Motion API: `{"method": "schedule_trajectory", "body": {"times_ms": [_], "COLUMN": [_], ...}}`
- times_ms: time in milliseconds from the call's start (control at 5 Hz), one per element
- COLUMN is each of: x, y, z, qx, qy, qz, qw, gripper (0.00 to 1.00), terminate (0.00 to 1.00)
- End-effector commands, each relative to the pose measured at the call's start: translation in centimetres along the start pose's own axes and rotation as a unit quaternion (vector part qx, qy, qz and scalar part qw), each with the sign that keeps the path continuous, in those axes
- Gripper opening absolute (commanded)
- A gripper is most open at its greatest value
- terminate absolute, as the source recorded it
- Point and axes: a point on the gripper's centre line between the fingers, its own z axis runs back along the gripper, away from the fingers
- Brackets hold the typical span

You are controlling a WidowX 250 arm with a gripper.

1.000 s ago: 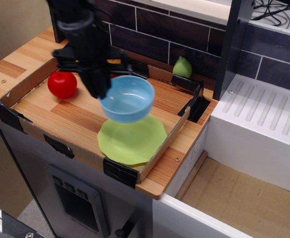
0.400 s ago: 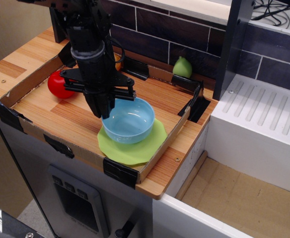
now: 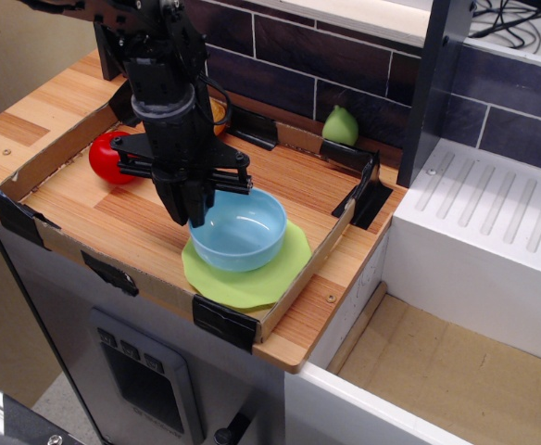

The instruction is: Put bowl on plate

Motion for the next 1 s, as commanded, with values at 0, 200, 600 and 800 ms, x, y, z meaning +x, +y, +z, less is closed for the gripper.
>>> {"method": "schedule_trajectory", "body": {"times_ms": [0,200,600,800], "x": [1.4,2.5,3.9,3.9], "y": [0.1,0.6,1.0,1.0], "z": [3.2,6.0,8.1,8.1], "qx": [-0.029,-0.047,-0.038,-0.038], "qy": [-0.005,-0.009,-0.029,-0.029], "qz": [0.004,0.016,0.014,0.014], "qw": [0.9996,0.9987,0.9988,0.9988], "gripper": [1.0,1.0,1.0,1.0], "terminate": [0.0,0.0,0.0,1.0]}}
